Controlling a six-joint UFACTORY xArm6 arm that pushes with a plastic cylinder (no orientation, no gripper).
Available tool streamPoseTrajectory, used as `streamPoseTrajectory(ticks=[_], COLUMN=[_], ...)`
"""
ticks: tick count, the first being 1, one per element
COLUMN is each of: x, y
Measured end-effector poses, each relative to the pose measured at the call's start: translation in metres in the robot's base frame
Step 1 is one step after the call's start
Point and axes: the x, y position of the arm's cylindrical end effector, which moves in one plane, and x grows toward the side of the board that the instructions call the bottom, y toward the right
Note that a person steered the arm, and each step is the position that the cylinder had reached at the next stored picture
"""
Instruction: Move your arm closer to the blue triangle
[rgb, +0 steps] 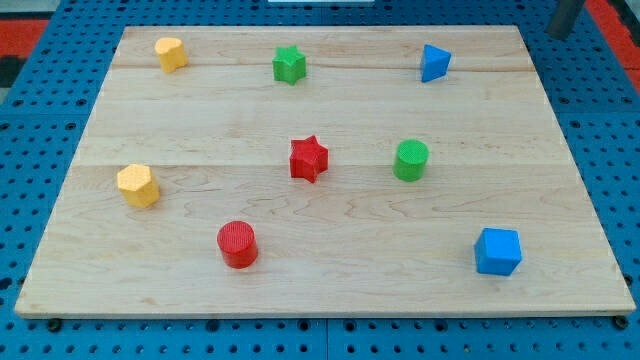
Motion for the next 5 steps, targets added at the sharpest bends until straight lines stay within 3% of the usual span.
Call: streamPoseTrajectory(ticks=[5], x=[0.0002], y=[-0.0005])
